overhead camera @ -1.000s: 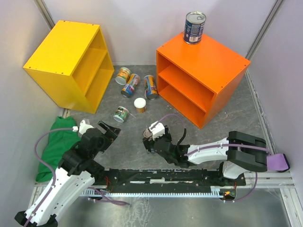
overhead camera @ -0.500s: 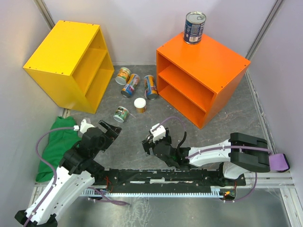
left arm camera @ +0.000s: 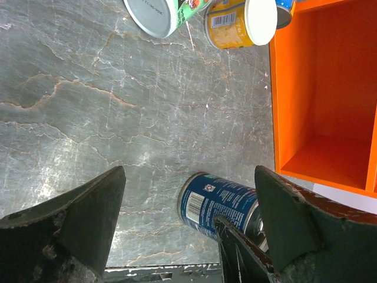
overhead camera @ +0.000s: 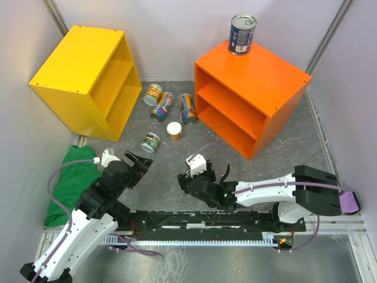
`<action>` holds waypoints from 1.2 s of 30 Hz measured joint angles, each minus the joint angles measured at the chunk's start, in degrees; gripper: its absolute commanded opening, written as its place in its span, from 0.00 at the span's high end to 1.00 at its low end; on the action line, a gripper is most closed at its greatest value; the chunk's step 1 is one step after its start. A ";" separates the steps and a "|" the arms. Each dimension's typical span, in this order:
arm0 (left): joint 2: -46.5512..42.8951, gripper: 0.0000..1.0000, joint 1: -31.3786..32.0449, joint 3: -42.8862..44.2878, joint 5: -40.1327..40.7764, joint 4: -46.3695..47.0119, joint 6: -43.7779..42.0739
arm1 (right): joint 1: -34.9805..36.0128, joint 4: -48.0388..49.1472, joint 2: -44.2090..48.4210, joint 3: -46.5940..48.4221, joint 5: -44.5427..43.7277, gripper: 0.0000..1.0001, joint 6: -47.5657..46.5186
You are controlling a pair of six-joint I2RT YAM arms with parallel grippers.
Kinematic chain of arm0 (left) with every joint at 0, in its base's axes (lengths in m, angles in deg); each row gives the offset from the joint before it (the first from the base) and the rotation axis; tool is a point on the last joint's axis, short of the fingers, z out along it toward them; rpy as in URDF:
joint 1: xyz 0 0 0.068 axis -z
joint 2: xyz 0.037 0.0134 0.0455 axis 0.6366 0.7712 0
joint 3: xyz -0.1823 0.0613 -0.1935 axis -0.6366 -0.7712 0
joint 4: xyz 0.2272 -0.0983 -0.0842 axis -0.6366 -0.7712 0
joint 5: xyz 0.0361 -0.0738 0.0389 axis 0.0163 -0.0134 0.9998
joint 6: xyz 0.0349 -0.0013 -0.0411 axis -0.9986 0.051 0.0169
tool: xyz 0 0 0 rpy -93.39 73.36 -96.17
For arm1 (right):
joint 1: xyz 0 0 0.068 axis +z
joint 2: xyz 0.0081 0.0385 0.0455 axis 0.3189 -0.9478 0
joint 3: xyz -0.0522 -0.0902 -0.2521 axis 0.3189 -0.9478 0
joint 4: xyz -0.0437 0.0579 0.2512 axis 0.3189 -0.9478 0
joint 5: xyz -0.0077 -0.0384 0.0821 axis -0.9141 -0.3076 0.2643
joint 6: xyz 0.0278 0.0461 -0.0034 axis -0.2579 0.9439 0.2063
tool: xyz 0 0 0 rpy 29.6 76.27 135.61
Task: Place and organize the canned foods onto the counter
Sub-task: Pick up the canned food from the center of the board.
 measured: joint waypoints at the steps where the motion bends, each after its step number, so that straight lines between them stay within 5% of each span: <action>1: -0.11 0.04 0.00 -0.26 -0.13 0.31 0.00 | 0.00 -1.44 0.00 0.61 0.17 0.04 0.68; 9: -0.26 0.04 0.00 -1.44 -0.35 3.06 0.00 | -0.04 -8.02 -0.44 3.56 1.38 0.14 3.89; 14: -0.26 0.04 0.00 -1.66 -1.11 4.68 0.00 | -0.04 -11.93 -2.23 6.95 2.21 0.40 5.14; 18: -0.28 0.04 0.00 -1.73 -1.22 5.27 -0.02 | -0.04 -14.29 -3.15 8.98 3.10 0.49 5.35; 29: -0.31 0.03 0.00 -1.73 -1.16 5.51 -1.57 | 0.00 -25.83 -5.62 17.53 6.16 0.94 3.63; 36: 0.13 0.03 0.00 -1.44 -1.16 5.79 -3.17 | -0.02 -30.80 -6.12 26.05 6.12 0.99 0.90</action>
